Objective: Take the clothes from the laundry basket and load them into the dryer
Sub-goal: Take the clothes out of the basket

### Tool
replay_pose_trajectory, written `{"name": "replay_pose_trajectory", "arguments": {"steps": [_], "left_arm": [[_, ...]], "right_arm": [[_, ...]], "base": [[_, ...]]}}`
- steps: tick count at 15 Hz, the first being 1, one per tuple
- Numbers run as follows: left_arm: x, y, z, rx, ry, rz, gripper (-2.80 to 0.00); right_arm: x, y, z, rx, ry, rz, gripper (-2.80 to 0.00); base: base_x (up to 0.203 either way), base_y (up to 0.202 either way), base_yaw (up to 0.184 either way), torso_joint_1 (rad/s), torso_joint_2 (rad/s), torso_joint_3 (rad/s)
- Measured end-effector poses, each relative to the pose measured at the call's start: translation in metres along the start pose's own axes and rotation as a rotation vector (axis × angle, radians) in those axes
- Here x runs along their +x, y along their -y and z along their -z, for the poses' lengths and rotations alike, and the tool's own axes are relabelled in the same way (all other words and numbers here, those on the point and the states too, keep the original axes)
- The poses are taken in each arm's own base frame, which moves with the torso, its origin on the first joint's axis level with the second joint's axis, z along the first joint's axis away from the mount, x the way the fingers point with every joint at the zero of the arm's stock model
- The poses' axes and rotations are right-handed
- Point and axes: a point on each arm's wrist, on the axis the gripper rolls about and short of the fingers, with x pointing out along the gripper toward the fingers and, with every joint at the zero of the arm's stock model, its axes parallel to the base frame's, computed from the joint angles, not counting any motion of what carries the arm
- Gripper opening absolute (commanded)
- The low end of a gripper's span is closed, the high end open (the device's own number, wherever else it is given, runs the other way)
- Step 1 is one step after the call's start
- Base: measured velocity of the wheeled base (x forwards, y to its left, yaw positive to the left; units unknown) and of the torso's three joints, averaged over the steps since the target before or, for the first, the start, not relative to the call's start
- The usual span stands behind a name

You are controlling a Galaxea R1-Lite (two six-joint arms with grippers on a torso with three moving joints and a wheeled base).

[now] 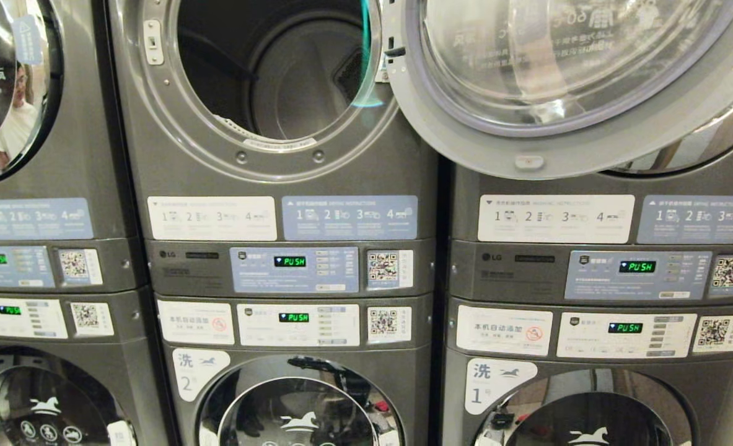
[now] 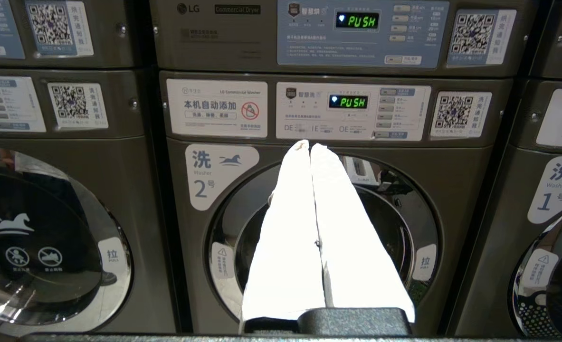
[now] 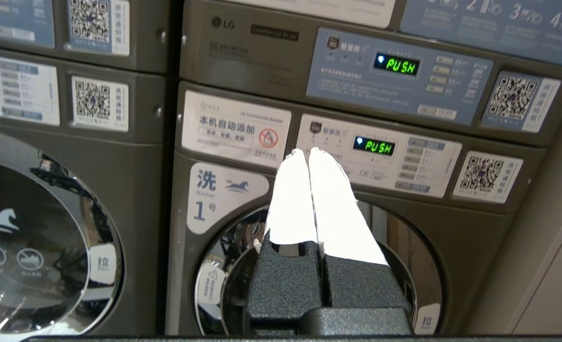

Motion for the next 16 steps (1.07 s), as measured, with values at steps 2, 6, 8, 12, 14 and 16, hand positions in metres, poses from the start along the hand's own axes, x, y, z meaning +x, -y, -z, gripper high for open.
{"name": "replay_pose_trajectory", "arguments": {"steps": [2,6,8,12,14,16], "left_arm": [[0.0000,0.0000,0.0000,0.000,0.000,0.000,-2.80],[0.0000,0.0000,0.0000,0.000,0.000,0.000,-2.80],[0.0000,0.0000,0.0000,0.000,0.000,0.000,-2.80],[0.0000,0.0000,0.0000,-0.001,0.000,0.000,-2.80],[0.0000,0.0000,0.0000,-0.001,0.000,0.000,-2.80],[0.0000,0.0000,0.0000,-0.001,0.000,0.000,-2.80]], "right_arm": [[0.0000,0.0000,0.0001,0.001,-0.001,-0.001,-2.80],[0.0000,-0.0001,0.0001,0.002,-0.001,-0.002,-2.80],[0.0000,-0.0001,0.0001,0.003,-0.001,-0.002,-2.80],[0.0000,-0.0001,0.0001,0.003,-0.001,-0.002,-2.80],[0.0000,-0.0001,0.0001,0.002,0.000,-0.002,-2.80],[0.0000,-0.0001,0.0002,0.002,-0.002,-0.001,-2.80]], "base": [[0.000,0.000,0.000,-0.216,0.51,0.299],[0.000,0.000,0.000,-0.226,0.55,0.323],[0.000,0.000,0.000,-0.213,0.55,0.327],[0.000,0.000,0.000,-0.192,0.52,0.331],[0.000,0.000,0.000,-0.164,0.50,0.317],[0.000,0.000,0.000,0.001,0.10,0.015]]}}
